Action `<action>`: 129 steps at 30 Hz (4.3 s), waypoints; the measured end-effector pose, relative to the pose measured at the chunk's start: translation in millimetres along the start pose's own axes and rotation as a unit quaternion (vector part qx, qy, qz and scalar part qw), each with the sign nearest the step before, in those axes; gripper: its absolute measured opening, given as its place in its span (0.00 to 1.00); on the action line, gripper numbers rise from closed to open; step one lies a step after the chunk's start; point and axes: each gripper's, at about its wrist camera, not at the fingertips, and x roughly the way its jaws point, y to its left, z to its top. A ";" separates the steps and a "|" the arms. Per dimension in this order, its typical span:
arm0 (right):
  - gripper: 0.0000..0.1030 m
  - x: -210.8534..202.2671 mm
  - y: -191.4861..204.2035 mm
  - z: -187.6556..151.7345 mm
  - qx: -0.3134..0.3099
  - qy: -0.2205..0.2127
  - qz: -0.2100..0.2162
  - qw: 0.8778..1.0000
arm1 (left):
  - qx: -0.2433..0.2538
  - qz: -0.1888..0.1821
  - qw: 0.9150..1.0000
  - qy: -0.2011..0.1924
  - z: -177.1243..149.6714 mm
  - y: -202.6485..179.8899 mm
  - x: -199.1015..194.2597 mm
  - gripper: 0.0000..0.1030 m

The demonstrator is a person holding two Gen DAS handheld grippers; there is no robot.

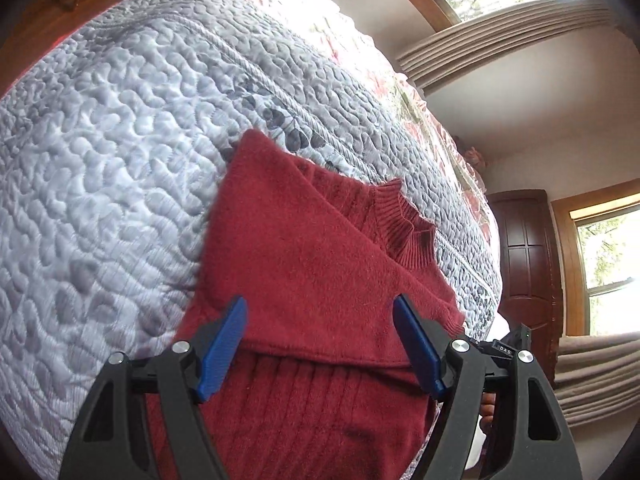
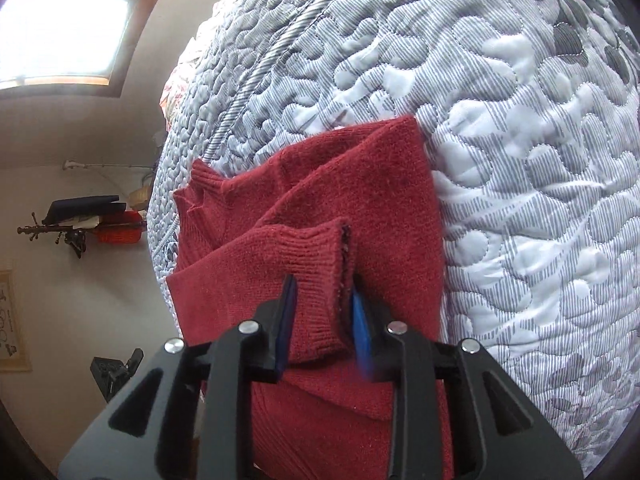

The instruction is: Fold small clothes

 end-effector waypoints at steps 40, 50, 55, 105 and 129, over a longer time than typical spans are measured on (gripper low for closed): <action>0.40 -41.9 -19.6 -64.8 0.003 -0.041 -0.013 0.999 | 0.002 0.019 0.997 0.080 1.9 28.1 17.1 0.78; 0.69 -65.8 -90.5 -224.5 0.023 0.070 -0.042 0.996 | 0.013 0.074 0.984 0.163 -138.4 100.2 -71.0 0.80; 0.69 -64.9 -126.7 -278.7 0.039 0.102 -0.062 0.992 | 0.043 0.123 0.964 0.230 -201.3 133.1 -70.4 0.80; 0.06 -43.6 -149.1 -341.5 0.011 0.153 0.054 0.987 | -0.060 0.025 0.971 0.230 -251.7 194.4 -104.7 0.06; 0.06 -124.2 -69.9 -236.0 0.088 0.032 0.257 0.962 | -0.171 -0.214 0.959 0.068 -145.4 123.1 -150.8 0.06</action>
